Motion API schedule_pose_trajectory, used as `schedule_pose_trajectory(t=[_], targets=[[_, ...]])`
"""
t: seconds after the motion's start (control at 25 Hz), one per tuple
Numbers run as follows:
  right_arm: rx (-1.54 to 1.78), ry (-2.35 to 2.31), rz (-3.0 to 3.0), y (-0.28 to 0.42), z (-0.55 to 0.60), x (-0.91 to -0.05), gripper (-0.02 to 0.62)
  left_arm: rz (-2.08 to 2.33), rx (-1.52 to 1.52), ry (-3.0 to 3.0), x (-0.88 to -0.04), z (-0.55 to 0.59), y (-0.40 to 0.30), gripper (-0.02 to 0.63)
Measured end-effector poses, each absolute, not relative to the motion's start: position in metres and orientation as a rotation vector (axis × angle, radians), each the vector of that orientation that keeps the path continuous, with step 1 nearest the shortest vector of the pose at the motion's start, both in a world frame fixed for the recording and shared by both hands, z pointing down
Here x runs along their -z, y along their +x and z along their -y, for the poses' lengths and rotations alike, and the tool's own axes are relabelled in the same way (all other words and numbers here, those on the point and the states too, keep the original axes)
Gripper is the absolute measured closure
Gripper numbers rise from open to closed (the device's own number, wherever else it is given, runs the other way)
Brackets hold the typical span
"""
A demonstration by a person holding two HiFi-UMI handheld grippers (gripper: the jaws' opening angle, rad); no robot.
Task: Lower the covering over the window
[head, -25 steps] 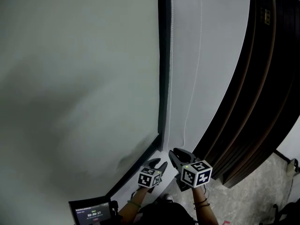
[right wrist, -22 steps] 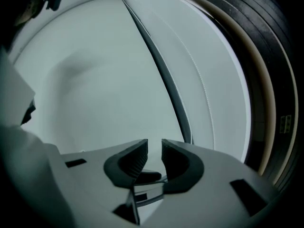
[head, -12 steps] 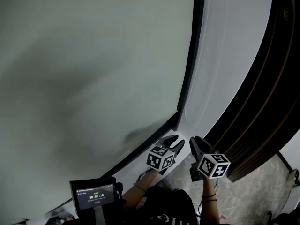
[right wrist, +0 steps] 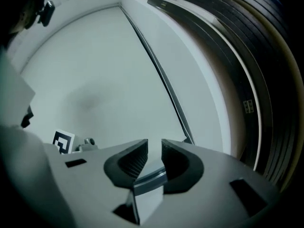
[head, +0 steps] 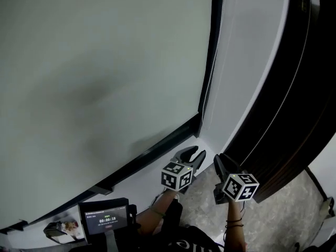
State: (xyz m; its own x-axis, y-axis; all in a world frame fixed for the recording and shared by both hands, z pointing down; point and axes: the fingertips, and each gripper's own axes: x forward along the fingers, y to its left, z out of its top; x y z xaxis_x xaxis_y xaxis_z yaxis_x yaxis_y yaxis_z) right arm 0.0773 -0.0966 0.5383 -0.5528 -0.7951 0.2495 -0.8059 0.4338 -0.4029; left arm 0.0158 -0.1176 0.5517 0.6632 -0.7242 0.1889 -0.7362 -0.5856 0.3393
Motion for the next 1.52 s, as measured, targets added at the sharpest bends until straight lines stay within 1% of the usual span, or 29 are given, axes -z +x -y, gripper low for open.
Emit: schedule_pose_trajectory(t=[0.2,0.28,0.44,0.48,0.52,0.56,0.6,0.88,1.24,1.52], targets=[[-0.725,1.417,2.699,0.116,-0.008,-0.524,0.520,1.247,0.049,2.458,-0.525,0.012,0.049,0.467],[-0.732,1.388,2.711,0.115,-0.028,-0.527,0.520,1.262,0.060,2.432,-0.527,-0.011,0.049,0.470],[-0.790,1.333,2.723,0.099,-0.033,-0.543,0.520,1.305,0.034,2.384,-0.545,-0.022,0.034,0.500],[-0.796,1.324,2.730,0.095,-0.039,-0.544,0.520,1.321,0.033,2.377,-0.546,-0.028,0.029,0.513],[-0.797,1.316,2.738,0.090,-0.049,-0.543,0.520,1.340,0.032,2.376,-0.543,-0.039,0.024,0.546],[-0.793,1.307,2.748,0.086,-0.062,-0.540,0.520,1.359,0.027,2.379,-0.540,-0.052,0.019,0.593],[-0.786,1.299,2.757,0.081,-0.076,-0.537,0.520,1.374,0.019,2.385,-0.535,-0.066,0.013,0.606],[-0.724,1.258,2.756,0.034,-0.126,-0.530,0.520,1.397,0.043,2.399,-0.523,-0.119,-0.031,0.606],[-0.697,1.348,2.723,-0.039,-0.191,-0.528,0.522,1.351,0.031,2.449,-0.520,-0.188,-0.101,0.606],[-0.720,1.417,2.675,-0.078,-0.234,-0.542,0.532,1.244,0.013,2.492,-0.530,-0.226,-0.130,0.606]])
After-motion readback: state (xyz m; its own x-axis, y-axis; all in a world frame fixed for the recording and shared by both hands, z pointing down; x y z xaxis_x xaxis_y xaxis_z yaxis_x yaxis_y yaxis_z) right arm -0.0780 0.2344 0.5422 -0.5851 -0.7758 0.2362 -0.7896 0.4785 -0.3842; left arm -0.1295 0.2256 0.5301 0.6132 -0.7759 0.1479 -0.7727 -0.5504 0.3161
